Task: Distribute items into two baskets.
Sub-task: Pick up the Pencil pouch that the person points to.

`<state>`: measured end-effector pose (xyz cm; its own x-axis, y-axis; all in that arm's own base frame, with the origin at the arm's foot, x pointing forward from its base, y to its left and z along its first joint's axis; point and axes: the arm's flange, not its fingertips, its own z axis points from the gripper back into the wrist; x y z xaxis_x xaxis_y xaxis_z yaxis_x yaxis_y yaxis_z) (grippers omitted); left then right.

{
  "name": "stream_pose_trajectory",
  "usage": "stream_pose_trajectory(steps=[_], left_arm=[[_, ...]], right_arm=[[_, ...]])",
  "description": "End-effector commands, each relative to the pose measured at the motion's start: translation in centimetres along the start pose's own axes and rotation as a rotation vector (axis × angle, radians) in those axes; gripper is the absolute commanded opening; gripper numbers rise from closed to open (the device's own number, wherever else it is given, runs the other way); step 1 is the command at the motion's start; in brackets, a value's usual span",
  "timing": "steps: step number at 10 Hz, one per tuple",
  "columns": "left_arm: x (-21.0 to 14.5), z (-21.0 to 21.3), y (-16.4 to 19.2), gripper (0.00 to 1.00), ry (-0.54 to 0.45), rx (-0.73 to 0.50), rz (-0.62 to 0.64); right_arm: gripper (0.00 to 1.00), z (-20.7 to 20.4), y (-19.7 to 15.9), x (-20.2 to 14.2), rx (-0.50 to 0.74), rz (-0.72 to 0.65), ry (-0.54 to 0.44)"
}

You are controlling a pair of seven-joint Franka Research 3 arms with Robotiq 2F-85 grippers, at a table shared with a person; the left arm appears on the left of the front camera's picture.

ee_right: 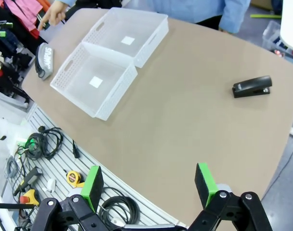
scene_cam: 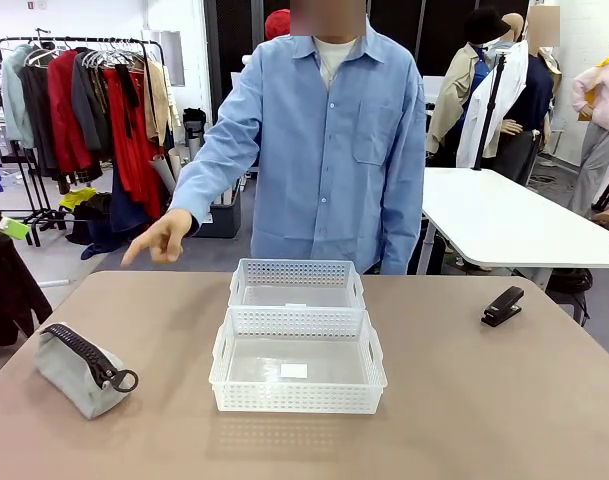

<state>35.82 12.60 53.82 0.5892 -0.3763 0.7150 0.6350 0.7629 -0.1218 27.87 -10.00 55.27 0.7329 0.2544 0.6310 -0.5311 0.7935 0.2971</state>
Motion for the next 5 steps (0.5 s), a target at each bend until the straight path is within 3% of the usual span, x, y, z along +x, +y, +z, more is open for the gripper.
stream_pose_trajectory(steps=[1,5], left_arm=[[-0.03,0.02,0.0,1.0,-0.004,-0.009,-0.001],[-0.03,0.02,0.0,1.0,-0.004,-0.009,-0.001]], right_arm=[[1.0,-0.06,-0.01,-0.04,0.005,-0.003,-0.001],[1.0,-0.06,-0.01,-0.04,0.005,-0.003,-0.001]])
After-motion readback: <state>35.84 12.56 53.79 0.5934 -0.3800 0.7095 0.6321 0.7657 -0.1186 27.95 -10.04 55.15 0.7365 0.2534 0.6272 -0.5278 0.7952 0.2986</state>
